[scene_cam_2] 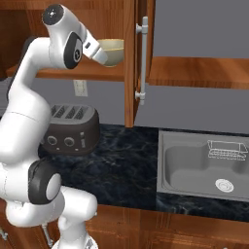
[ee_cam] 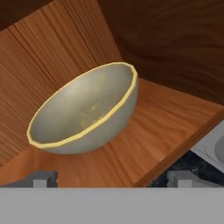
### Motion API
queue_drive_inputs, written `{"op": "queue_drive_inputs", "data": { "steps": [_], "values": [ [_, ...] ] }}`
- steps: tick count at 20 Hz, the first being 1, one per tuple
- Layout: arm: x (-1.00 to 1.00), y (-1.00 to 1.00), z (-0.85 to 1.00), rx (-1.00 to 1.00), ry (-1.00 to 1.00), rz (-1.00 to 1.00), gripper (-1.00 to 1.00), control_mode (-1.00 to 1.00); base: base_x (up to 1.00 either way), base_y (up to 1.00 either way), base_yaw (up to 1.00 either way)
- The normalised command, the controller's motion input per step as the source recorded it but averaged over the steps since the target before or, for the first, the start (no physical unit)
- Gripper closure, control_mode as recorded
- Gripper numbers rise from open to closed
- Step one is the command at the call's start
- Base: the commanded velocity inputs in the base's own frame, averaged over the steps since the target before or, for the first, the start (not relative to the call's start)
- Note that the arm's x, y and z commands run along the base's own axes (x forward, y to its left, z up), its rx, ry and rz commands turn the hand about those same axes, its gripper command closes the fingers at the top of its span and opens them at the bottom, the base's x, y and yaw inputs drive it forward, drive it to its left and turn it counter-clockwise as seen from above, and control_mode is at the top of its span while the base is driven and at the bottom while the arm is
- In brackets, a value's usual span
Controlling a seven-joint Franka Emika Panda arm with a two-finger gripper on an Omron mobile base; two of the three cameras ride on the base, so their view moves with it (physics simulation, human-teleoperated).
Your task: Pick up the bowls from the cabinet and place each bowl in front of a stool on the dining counter.
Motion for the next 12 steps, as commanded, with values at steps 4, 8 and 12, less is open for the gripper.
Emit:
{"op": "queue_drive_inputs", "data": {
  "steps": [4, 8, 12],
  "values": [
    [0.51, -0.02, 0.0, 0.0, 0.0, 0.0, -1.0, -1.0, 0.0, 0.0, 0.0],
    [0.52, 0.0, -0.02, 0.0, 0.0, 0.0, -1.0, -1.0, 0.0, 0.0, 0.0],
    [0.39, 0.0, -0.01, 0.0, 0.01, 0.0, -1.0, -1.0, 0.0, 0.0, 0.0]
  ]
}}
